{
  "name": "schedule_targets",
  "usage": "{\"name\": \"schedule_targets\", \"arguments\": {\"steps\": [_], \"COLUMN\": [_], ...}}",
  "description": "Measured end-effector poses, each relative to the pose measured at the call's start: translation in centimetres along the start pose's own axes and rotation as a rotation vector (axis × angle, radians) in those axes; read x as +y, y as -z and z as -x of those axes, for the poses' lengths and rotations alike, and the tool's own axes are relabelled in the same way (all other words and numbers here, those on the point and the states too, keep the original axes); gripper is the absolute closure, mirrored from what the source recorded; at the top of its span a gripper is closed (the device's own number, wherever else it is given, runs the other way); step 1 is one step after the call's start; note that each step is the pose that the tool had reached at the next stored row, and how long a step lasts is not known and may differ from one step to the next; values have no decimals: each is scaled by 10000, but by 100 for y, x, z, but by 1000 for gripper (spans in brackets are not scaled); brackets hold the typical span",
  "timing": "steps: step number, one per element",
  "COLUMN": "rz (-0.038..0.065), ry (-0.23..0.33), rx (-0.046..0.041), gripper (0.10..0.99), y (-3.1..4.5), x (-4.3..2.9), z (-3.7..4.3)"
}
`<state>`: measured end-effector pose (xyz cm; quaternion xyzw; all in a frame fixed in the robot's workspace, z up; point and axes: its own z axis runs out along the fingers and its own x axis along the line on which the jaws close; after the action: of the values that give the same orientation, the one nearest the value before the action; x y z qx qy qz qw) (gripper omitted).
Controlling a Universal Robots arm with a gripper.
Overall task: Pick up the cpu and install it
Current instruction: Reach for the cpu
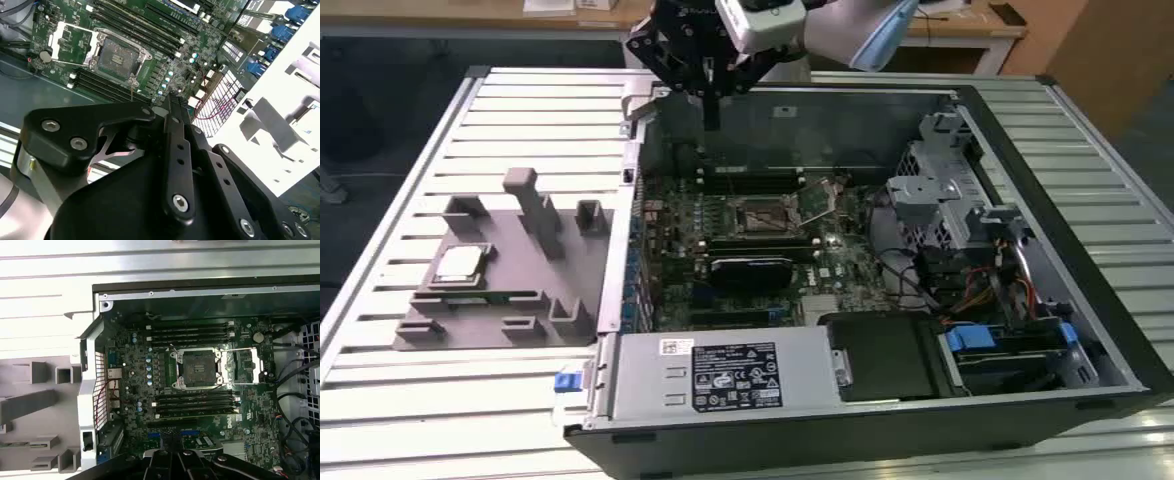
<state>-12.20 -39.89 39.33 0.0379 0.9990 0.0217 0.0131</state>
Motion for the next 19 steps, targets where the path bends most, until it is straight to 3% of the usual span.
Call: {"name": "schedule_targets", "arguments": {"steps": [10,19], "rz": [0,0], "ry": [0,0], "rx": [0,0], "gripper": [980,980], "y": [0,0], "x": [0,-4], "z": [-1,-51]}}
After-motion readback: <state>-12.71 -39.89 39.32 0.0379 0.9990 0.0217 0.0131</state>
